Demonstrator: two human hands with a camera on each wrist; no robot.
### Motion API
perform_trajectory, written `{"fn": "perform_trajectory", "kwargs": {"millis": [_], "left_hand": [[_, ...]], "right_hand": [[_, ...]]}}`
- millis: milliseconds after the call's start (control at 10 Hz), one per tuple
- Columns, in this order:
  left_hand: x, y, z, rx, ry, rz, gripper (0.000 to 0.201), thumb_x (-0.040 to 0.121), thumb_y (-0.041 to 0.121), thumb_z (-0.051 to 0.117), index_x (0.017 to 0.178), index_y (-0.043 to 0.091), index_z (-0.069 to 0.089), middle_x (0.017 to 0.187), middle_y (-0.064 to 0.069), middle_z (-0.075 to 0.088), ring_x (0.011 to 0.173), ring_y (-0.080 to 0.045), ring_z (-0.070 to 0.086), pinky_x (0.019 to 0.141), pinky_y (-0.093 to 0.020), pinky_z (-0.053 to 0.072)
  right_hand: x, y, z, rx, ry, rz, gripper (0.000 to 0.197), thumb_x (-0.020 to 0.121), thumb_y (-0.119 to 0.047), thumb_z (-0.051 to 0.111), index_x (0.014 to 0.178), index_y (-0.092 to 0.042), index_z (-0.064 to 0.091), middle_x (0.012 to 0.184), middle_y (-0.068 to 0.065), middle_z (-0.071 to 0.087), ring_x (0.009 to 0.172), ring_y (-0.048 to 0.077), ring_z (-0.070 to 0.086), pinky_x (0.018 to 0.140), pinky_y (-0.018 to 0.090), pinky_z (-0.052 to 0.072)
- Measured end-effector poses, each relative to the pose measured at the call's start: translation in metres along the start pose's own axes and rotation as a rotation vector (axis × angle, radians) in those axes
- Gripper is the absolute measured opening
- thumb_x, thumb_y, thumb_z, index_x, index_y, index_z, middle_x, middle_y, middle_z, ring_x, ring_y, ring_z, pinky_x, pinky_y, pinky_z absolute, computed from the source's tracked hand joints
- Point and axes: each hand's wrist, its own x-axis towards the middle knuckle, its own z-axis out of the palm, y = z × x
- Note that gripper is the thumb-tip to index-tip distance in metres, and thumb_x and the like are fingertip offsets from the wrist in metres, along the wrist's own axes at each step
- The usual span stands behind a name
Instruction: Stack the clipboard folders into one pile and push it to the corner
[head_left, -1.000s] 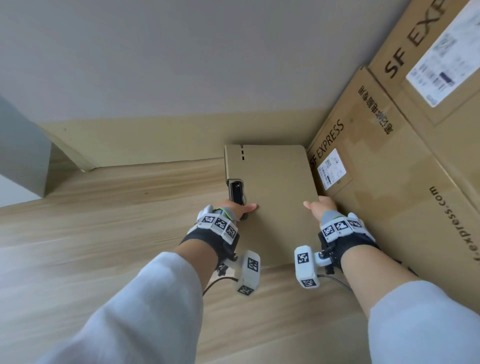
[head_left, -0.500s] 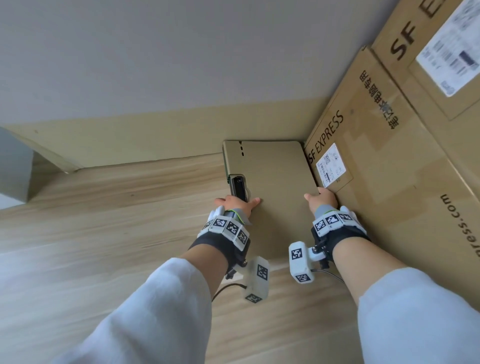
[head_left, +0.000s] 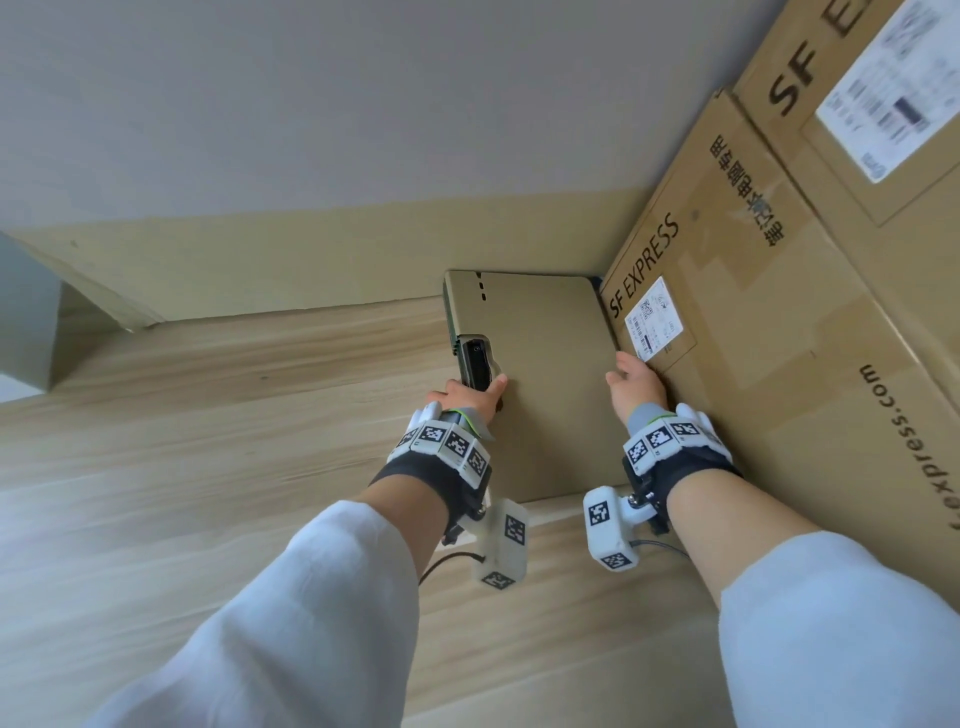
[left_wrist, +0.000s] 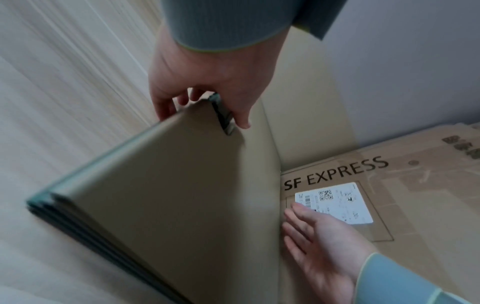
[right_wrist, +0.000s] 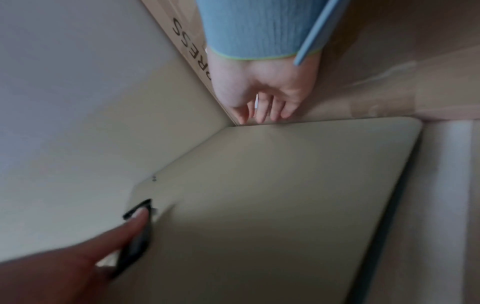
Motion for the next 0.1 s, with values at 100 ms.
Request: {"fn": "perform_trajectory", "kwargs": {"millis": [100], "left_hand": [[-0.0017, -0.017, -0.0149, -0.058, -0.009, 0.049, 0.082, 0.084, 0.071, 0.031, 0.145, 0.015, 0.034, 0.148, -0.018, 0.036, 0.136, -0.04, 0.034, 0.113, -0.05, 0.032]], "right_hand": [[-0.0144, -0.0309, 0.0025, 0.215, -0.064, -0.159, 0.036, 0.094, -0.009, 0.042, 0.127, -0.012, 0.055, 0.12, 0.004, 0.065, 0.105, 0.019, 0.06, 0.098, 0.033, 0.045]]}}
